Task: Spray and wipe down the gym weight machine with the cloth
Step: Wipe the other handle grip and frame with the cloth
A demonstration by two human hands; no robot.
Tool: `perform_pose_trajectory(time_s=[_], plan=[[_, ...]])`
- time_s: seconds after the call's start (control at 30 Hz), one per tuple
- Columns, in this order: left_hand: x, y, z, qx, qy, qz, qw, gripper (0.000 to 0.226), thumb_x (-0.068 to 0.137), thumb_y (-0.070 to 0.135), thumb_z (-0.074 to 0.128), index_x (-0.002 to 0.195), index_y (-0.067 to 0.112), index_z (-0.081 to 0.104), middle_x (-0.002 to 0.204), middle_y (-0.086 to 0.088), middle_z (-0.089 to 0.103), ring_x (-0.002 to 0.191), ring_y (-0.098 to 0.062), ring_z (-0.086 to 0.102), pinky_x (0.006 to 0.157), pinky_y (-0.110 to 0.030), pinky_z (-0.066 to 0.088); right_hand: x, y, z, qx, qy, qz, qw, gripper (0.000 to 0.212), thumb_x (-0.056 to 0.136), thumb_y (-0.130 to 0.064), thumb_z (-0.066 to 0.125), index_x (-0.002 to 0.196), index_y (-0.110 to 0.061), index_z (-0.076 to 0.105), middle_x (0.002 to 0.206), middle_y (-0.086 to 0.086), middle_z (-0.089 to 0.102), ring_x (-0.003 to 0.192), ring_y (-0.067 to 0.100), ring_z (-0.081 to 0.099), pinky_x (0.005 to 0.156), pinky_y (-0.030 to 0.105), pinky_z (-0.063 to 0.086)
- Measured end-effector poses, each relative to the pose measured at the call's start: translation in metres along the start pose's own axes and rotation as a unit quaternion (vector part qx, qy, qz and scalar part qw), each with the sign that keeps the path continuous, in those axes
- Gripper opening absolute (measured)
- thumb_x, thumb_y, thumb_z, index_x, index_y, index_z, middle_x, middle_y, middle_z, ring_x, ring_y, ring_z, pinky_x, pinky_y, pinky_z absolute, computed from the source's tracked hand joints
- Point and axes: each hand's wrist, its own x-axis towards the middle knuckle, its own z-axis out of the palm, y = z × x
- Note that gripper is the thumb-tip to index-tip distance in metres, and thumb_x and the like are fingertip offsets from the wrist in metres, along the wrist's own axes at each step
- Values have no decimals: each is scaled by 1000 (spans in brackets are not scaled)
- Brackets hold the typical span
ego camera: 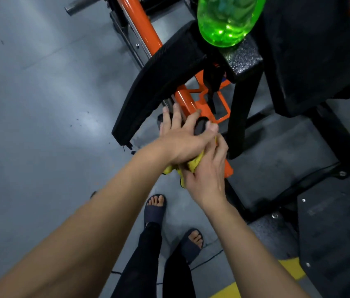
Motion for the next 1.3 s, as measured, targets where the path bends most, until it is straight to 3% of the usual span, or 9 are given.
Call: perform_pose_trajectory(time_s=[0.13,0.27,0.47,0.6,0.77,0.83,0.97,1.1,1.3], plan=[[-13,9,-24,-100,-64,-59,991,80,93,81,28,161,45,5,167,12,-23,155,-18,-21,125,-49,-4,-20,14,-12,60,-48,-28,997,99,83,-2,64,159,-38,13,154,11,29,141,32,31,117,43,32],[-8,15,-31,-97,-89,-50,990,77,98,74,31,162,40,5,168,11,-18,155,-14,-18,125,-47,-3,-41,23,-11,137,25,-16,990,79,80,7,53,151,-25,41,147,2,44,139,17,38,115,15,26],[24,-9,-29,-83,-44,-46,994,77,99,72,37,163,33,17,171,1,-10,155,-20,-20,125,-51,-3,-95,58,-14,164,-9,142,976,65,87,16,58,133,-30,49,126,-5,56,115,7,54,93,30,45],[44,-28,-15,-157,123,-50,979,49,102,49,51,141,20,53,131,-7,59,118,-24,57,88,-32,43,-89,58,-15,157,-41,120,979,85,86,12,56,149,-41,34,148,-1,53,133,24,54,100,31,45],[42,-56,-1,-170,341,-65,922,33,104,40,44,107,16,67,94,-4,65,99,-34,65,73,-35,43,-36,4,-11,164,-25,38,985,93,85,-5,74,160,-31,24,156,8,42,147,24,36,117,49,35],[29,-48,2,-257,325,-10,910,40,98,55,45,97,24,70,94,3,70,101,-26,66,85,-37,53,-6,-14,-10,134,-32,16,990,94,82,-23,82,159,-27,27,150,9,46,143,28,40,114,48,39],[33,-27,7,-158,186,60,968,57,94,59,51,137,21,58,136,-4,60,126,-21,55,110,-39,43,31,-25,-13,62,-37,44,996,71,80,-35,79,143,-29,47,130,-3,62,122,23,56,98,40,47],[38,-15,-22,-254,71,10,964,59,99,59,52,146,23,49,142,0,55,128,-15,54,100,-23,39,9,-18,-18,176,-3,110,978,37,99,-50,60,130,-30,60,122,-12,68,115,9,61,101,37,49],[46,-29,-13,-277,71,17,958,76,91,61,63,153,24,39,151,-2,47,136,-23,49,113,-40,43,-9,0,-24,288,0,205,935,57,94,-66,51,124,-22,68,119,-9,73,117,9,65,106,46,50]])
